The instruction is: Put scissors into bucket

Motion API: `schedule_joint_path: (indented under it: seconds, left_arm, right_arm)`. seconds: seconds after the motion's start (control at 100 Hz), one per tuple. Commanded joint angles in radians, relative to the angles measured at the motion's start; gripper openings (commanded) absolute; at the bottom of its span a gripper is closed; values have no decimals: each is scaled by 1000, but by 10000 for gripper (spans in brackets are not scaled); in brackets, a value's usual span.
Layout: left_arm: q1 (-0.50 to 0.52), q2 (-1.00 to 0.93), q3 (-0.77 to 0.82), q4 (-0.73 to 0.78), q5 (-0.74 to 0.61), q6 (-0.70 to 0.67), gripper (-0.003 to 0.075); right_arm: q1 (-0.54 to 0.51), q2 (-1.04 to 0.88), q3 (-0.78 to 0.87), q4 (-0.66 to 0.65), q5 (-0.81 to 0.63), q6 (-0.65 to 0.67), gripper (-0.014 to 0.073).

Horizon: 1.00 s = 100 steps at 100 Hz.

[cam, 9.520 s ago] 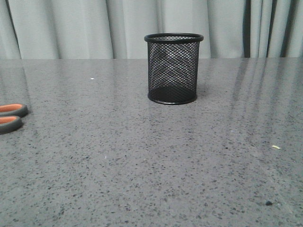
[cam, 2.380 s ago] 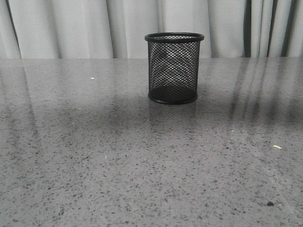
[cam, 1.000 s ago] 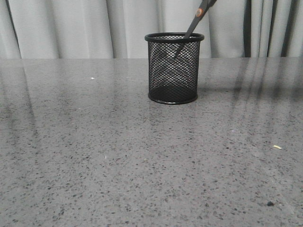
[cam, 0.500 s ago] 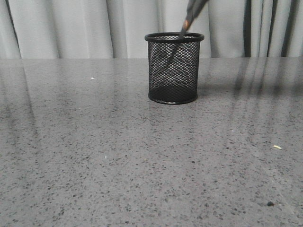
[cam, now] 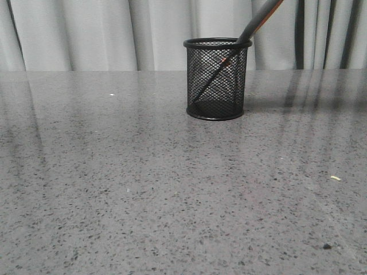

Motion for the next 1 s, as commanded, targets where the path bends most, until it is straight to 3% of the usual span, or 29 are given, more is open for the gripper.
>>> schedule_joint_path:
  seconds: [0.0,0.11,0.17,0.25,0.34,0.47,0.58,0.81,0.99]
  left_arm:
    - [2,-20,-30,-26,-54,-10,386]
    - [2,-20,-30,-13,-48,-10,375]
    - [2,-20,-30,-13,-47,-10,322]
    - [2,-20,-30,-13,-40,-12,197]
    - [2,-20,-26,-9,-17,-46,-23]
    - [7,-33,28,29,-39,-164,-20]
    - [15,-86,144,31,-148,-194,-20]
    - [17,-332,583,-39,-555,-185,-20]
    - [15,-599,976,-91,-793,-185,-20]
  right_arm:
    - [-10,-71,-62,12,-47,8,286]
    - [-10,-108,-63,14,-52,10,70]
    - [-10,-134,-54,16,-54,10,-66]
    - [-10,-178,-17,50,-97,10,-52]
    - [-10,-251,75,62,-195,10,-52]
    - [-10,-394,303,48,-401,10,-52]
    - [-10,-528,540,25,-607,10,-52]
    - [-10,-825,1078,25,-1057,10,-53]
    - [-10,-1028,1396,25,-1181,10,-56]
